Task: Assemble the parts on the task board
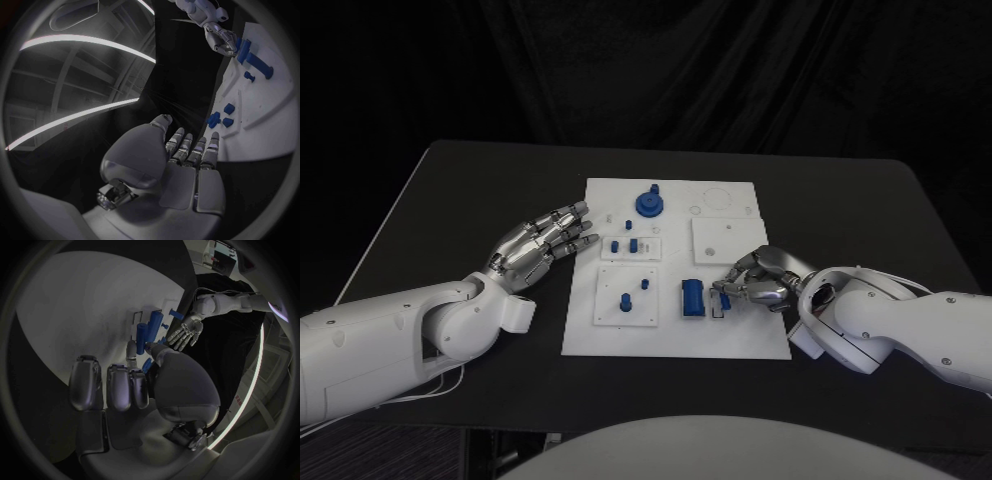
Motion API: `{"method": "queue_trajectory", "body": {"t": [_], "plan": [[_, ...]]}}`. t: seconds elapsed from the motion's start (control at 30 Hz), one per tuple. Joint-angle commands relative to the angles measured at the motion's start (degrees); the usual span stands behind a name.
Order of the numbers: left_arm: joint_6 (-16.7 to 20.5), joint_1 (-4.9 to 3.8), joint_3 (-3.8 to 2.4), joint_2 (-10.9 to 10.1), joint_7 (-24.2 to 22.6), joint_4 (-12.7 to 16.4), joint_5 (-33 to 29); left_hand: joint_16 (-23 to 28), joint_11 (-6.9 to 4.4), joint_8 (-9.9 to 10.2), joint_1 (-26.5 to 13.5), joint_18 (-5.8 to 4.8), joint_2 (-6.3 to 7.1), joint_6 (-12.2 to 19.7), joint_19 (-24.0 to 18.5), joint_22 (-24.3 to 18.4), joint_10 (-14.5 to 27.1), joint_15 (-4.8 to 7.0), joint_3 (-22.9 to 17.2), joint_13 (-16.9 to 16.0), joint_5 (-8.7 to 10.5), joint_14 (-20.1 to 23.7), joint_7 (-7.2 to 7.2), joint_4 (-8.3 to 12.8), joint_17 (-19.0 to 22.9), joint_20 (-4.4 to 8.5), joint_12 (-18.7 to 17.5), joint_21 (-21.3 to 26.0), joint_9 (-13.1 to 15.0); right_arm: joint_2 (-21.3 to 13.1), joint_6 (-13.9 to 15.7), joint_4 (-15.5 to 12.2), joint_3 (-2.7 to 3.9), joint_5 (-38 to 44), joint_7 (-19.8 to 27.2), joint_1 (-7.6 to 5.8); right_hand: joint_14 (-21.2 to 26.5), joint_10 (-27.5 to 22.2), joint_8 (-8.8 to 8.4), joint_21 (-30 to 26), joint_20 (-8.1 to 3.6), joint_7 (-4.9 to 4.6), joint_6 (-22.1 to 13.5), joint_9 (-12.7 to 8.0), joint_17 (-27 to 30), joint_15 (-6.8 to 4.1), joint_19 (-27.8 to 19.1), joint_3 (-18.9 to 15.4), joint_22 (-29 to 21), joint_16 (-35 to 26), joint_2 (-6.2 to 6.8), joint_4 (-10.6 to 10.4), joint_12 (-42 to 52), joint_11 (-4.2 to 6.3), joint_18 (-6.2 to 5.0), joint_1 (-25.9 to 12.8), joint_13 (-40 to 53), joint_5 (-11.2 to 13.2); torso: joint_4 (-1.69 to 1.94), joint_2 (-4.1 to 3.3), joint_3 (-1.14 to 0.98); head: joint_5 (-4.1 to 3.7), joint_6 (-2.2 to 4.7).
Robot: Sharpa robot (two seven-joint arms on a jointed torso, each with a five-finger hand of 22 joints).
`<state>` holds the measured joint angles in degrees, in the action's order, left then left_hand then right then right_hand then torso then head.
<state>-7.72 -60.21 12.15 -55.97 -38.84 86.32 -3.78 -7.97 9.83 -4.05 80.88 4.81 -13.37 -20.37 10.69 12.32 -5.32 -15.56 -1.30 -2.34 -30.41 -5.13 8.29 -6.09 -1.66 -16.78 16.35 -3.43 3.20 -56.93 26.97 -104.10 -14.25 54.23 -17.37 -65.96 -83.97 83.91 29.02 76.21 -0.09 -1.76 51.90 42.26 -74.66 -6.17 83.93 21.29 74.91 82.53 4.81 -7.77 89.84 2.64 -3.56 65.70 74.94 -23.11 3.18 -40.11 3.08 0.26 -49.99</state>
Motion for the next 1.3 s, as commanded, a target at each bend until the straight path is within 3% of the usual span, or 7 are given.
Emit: {"method": "queue_trajectory", "body": {"t": [0.03,0.33,0.43,0.57,0.93,1.13,1.3], "plan": [[-0.8,0.12,-0.05,0.1,-0.6,0.0,-0.1,-0.2,0.45,-0.2,-0.5,-0.73,-0.05,0.0,0.2,-0.1,0.0,-0.03,-0.4,0.0,-0.36,0.0,0.02,-0.1,0.0,-0.06,-0.1,-0.3,-0.1,0.1,-1.3,0.1,0.0,2.3,-1.2,0.19,-3.4,6.1,0.11,-0.2,0.32,0.13,0.2,-0.1,0.1,0.15,2.1,-0.8,10.7,-0.3,-0.03,-0.4,0.2,-0.19,0.28,-0.5,15.1,0.9,-0.08,-0.02,-0.03,0.13,-0.01],[-0.9,0.19,-0.05,0.2,-0.5,-0.1,-0.1,-0.2,0.45,-0.2,-0.5,-0.73,-0.05,0.0,0.2,-0.1,0.0,-0.03,-0.4,0.0,-0.36,0.0,0.02,-0.1,0.0,-0.06,-0.1,-0.3,-0.1,0.2,-2.4,0.2,-0.01,4.0,-2.7,0.3,-3.4,6.1,0.0,-0.3,0.34,0.08,0.3,-0.4,0.3,0.18,2.1,-2.0,10.7,-0.4,-0.12,-0.9,0.2,-0.24,0.25,-1.0,15.1,2.7,-0.03,-0.03,-0.06,0.02,-0.01],[-0.9,0.2,-0.05,0.2,-0.5,-0.1,-0.1,-0.2,0.45,-0.2,-0.5,-0.73,-0.05,0.0,0.2,-0.1,0.0,-0.03,-0.4,0.0,-0.36,0.0,0.02,-0.1,0.0,-0.06,-0.1,-0.3,-0.1,0.2,-2.6,0.2,-0.02,4.5,-3.1,0.33,-3.4,6.1,-0.09,-0.4,0.38,0.02,0.4,-0.7,0.4,0.22,2.0,-3.0,10.7,-0.4,-0.24,-1.4,0.2,-0.28,0.25,-1.6,15.1,4.4,-0.08,-0.02,-0.06,0.06,-0.01],[-0.9,0.22,-0.05,0.2,-0.4,-0.2,-0.1,-0.2,0.49,-0.2,-0.5,-0.74,-0.07,0.1,0.2,-0.1,0.0,-0.01,-0.6,0.0,-0.36,0.1,0.0,0.0,0.0,-0.06,-0.1,-0.3,-0.1,0.3,-3.1,0.2,-0.02,5.0,-3.9,0.36,-3.4,6.1,-0.23,-0.3,0.52,-0.24,0.6,-1.1,0.2,0.4,2.1,-5.8,10.7,-0.3,-0.41,-3.4,0.2,-0.52,0.28,-4.1,15.1,9.5,-0.06,-0.01,-0.05,0.06,-0.01],[-1.0,0.25,-0.05,0.1,-0.3,-0.2,-0.1,-0.2,0.49,-0.2,-0.5,-0.74,-0.07,0.1,0.2,-0.1,0.0,-0.01,-0.6,0.0,-0.36,0.1,0.0,0.0,0.0,-0.06,-0.1,-0.3,-0.1,0.5,-3.8,0.5,-0.02,5.8,-5.2,0.39,-3.4,6.1,-0.04,-0.6,0.65,-0.29,0.6,-1.3,0.4,0.48,2.1,-11.4,10.6,-0.3,-1.32,-7.1,0.2,-0.59,0.2,-8.1,15.1,14.9,-0.02,0.01,-0.05,0.14,-0.01],[-1.0,0.27,-0.05,0.1,-0.2,-0.1,-0.1,-0.2,0.4,-0.2,-0.5,-0.74,-0.04,0.0,0.2,-0.1,0.1,0.0,-0.7,0.0,-0.34,0.1,0.12,0.0,0.0,-0.06,-0.1,-0.2,-0.1,0.3,-3.0,0.4,-0.02,6.2,-4.9,0.39,-3.3,6.1,-0.01,-0.7,0.64,-0.27,0.6,-1.4,0.6,0.47,2.1,-12.1,10.6,-0.4,-1.47,-7.6,0.2,-0.58,0.19,-8.5,15.1,15.5,-0.05,0.0,-0.02,0.26,-0.01],[-0.9,0.28,-0.05,0.0,-0.3,-0.1,-0.1,-0.2,0.4,-0.2,-0.5,-0.74,-0.04,0.0,0.2,-0.1,0.1,0.0,-0.7,0.0,-0.34,0.1,0.12,0.0,0.0,-0.06,-0.1,-0.2,-0.1,-0.5,-0.7,-0.2,-0.01,6.4,-2.9,0.39,-3.3,6.1,0.3,-0.7,0.54,-0.1,0.8,-1.3,0.6,0.36,2.0,-12.3,10.6,-0.4,-2.5,-7.1,0.2,-0.44,0.17,-6.9,15.1,11.5,-0.03,0.0,-0.02,0.35,-0.01]]}}
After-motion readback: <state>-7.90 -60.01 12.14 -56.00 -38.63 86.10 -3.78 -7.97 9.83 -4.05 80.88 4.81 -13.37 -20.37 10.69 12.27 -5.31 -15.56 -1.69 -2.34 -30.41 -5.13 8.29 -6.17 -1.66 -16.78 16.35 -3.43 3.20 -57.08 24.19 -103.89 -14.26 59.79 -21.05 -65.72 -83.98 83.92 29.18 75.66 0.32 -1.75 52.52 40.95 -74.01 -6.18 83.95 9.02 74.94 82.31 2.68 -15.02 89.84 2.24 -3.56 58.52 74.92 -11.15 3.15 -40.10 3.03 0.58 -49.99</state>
